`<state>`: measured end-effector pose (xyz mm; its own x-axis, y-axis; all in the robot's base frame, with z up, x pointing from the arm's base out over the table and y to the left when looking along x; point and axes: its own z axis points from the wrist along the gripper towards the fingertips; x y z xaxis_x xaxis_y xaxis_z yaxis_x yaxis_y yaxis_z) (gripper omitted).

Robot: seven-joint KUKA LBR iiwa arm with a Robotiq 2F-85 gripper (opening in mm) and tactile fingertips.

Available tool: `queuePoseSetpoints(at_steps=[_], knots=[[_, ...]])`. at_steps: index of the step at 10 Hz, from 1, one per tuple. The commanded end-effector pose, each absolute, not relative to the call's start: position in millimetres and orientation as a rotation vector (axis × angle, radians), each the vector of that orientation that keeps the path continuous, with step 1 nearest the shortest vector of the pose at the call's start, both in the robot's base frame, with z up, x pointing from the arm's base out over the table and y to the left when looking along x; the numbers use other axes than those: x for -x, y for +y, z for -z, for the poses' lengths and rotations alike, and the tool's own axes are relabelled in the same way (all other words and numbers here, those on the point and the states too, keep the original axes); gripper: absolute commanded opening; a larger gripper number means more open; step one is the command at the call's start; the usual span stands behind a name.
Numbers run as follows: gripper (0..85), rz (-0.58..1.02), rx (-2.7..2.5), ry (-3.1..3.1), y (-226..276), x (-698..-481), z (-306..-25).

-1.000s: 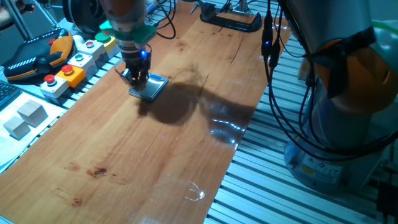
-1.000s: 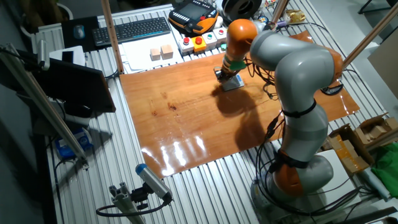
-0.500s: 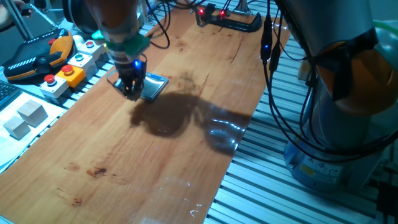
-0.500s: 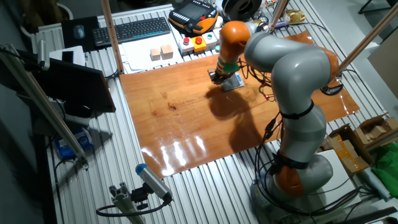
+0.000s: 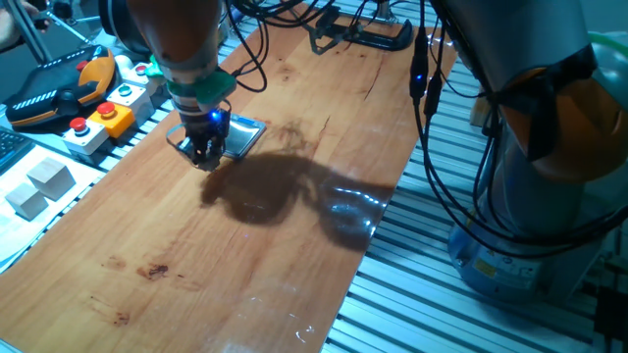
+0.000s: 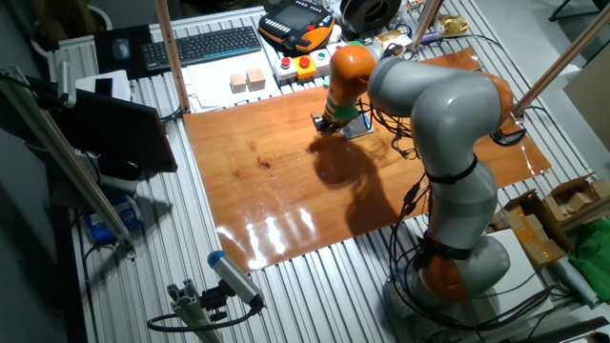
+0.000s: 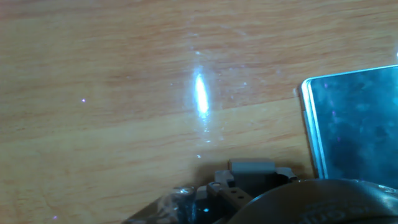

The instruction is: Remove the object from the scale

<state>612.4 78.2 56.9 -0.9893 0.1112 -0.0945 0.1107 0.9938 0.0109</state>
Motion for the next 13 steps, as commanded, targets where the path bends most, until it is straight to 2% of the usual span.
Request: queuePoseSetpoints(at_steps=[1,5,8,9,11,13], knots=[[0.7,-0.006,-0.169,3.038,80.4,-612.2,-53.0],[0.7,-0.02,-0.165,3.036,83.9,-613.6,-45.5],[21.3,-0.02,-0.174,3.023,85.8,-613.9,-42.5],[32.7,-0.021,-0.185,3.013,86.6,-613.6,-40.5],[46.7,-0.023,-0.196,3.005,87.8,-613.9,-39.8],[51.3,-0.023,-0.198,3.002,88.7,-614.1,-39.6]])
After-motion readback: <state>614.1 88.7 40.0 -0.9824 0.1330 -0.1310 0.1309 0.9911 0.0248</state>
